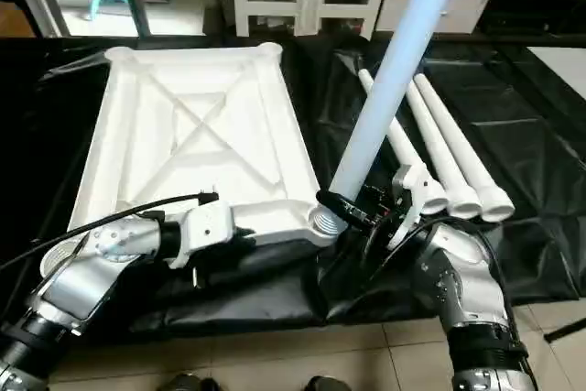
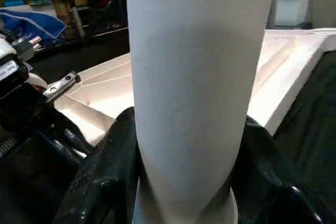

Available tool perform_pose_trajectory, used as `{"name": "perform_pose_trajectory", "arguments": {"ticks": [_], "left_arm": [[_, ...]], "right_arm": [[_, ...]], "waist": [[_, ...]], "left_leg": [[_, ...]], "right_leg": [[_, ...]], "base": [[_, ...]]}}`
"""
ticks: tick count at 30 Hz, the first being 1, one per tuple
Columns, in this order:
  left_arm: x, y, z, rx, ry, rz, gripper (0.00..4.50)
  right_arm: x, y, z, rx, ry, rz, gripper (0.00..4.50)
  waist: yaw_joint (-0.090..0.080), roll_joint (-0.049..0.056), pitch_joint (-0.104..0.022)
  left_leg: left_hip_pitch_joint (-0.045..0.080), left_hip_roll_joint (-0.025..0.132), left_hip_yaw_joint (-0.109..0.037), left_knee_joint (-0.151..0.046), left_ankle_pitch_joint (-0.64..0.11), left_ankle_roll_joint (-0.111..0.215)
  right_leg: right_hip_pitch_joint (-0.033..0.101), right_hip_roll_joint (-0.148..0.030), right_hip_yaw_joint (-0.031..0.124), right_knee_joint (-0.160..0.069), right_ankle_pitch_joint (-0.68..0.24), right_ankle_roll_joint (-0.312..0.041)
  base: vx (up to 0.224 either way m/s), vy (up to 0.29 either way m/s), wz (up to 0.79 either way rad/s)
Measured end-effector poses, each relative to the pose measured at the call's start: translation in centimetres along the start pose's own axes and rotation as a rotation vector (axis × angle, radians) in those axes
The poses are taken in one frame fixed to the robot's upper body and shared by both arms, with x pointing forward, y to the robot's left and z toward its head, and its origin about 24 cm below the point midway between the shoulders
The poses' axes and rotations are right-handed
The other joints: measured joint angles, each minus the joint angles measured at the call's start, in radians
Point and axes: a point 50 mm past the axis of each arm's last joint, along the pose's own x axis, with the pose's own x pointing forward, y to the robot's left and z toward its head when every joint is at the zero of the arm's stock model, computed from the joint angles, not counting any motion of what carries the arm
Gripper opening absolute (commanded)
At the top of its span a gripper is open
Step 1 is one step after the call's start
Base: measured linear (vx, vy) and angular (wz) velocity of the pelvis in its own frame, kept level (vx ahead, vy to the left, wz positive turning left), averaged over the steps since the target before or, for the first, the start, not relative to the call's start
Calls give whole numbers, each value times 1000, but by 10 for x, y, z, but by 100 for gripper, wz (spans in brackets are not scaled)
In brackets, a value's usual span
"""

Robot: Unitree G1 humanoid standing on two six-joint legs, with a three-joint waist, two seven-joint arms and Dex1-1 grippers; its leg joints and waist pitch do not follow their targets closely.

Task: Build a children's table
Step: Insert table leg to table base

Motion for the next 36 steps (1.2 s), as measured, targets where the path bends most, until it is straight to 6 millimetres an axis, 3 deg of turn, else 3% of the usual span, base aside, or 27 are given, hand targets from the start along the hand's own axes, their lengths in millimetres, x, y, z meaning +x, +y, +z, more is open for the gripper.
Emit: {"name": "perform_pose_trajectory", "arguments": {"ticks": [5,10,13,15,16,17,18,19,20,21,22,24,27,31,36], "left_arm": [[-14,5,-9,22,57,4,0],[-32,9,-19,24,114,28,0],[-47,12,-27,29,163,48,0],[-57,14,-32,29,196,64,0],[-58,15,-34,26,205,68,0],[-58,15,-35,25,212,67,0],[-60,17,-35,18,209,78,0],[-60,17,-35,2,196,101,0],[-58,17,-33,-39,157,117,0],[-52,14,-33,-115,102,137,0],[-48,13,-30,-155,67,140,0],[-44,13,-25,-185,20,156,0],[-52,14,-27,-150,54,158,0],[-54,16,-28,-147,67,166,0],[-48,16,-26,-153,49,171,0]], "right_arm": [[0,-2,0,11,2,-19,192],[3,-1,-1,27,-4,-22,192],[10,0,2,26,-22,-9,192],[14,0,6,16,-34,-6,192],[14,0,5,18,-34,-8,192],[12,0,4,21,-34,-11,192],[13,0,4,21,-35,-14,192],[15,-1,8,11,-45,-16,192],[17,-2,10,6,-50,-25,192],[20,-3,14,1,-68,-38,192],[21,-4,17,4,-90,-43,192],[24,-3,18,11,-113,-53,192],[25,-3,21,4,-123,-56,192],[24,-4,26,-10,-138,-59,192],[25,-4,26,-11,-141,-68,192]], "waist": [[-30,-1,1],[-66,1,5],[-87,9,12],[-94,23,23],[-92,27,27],[-79,24,28],[-59,3,21],[-39,-13,17],[-21,-2,16],[-5,13,17],[0,35,9],[-5,34,8],[-3,37,6],[-1,38,5],[1,37,5]], "left_leg": [[0,0,-10,0,0,0],[0,-4,-31,-1,0,-1],[0,-4,-51,-3,-6,-10],[-2,-2,-64,-9,-8,-14],[3,-1,-63,-17,-8,-14],[9,-1,-50,-27,-8,-14],[16,-3,-24,-34,-8,-15],[20,-7,-17,-31,-10,-25],[9,-19,-57,5,-21,-20],[10,-34,-108,32,-19,-17],[19,-32,-113,10,-24,-44],[11,-13,-91,3,-10,-57],[1,10,-80,0,-8,-55],[3,20,-70,-1,-8,-55],[7,21,-58,1,-8,-56]], "right_leg": [[-2,0,-7,-7,-9,14],[-2,0,-26,-19,-10,15],[2,1,-46,-34,-10,15],[9,0,-72,-33,-24,5],[8,0,-78,-7,-50,-10],[8,-2,-66,47,-86,-23],[18,-3,-37,90,-106,-19],[9,1,-12,105,-103,9],[6,6,-8,106,-101,12],[1,14,-11,104,-100,11],[-5,25,-15,102,-88,4],[-19,39,-5,95,-49,-11],[-17,54,-14,76,-42,-23],[-13,54,-19,70,-42,-23],[-11,47,-19,69,-41,-23]], "base": [[0,0,0],[-5,2,-4],[0,0,0],[-64,-9,-18],[-91,-14,-17],[-87,-54,-3],[-4,-144,0],[-4,-144,0],[97,-166,-12],[123,-100,-19],[123,-100,-19],[8,-75,12],[7,-42,6],[0,0,0],[0,0,0]]}}
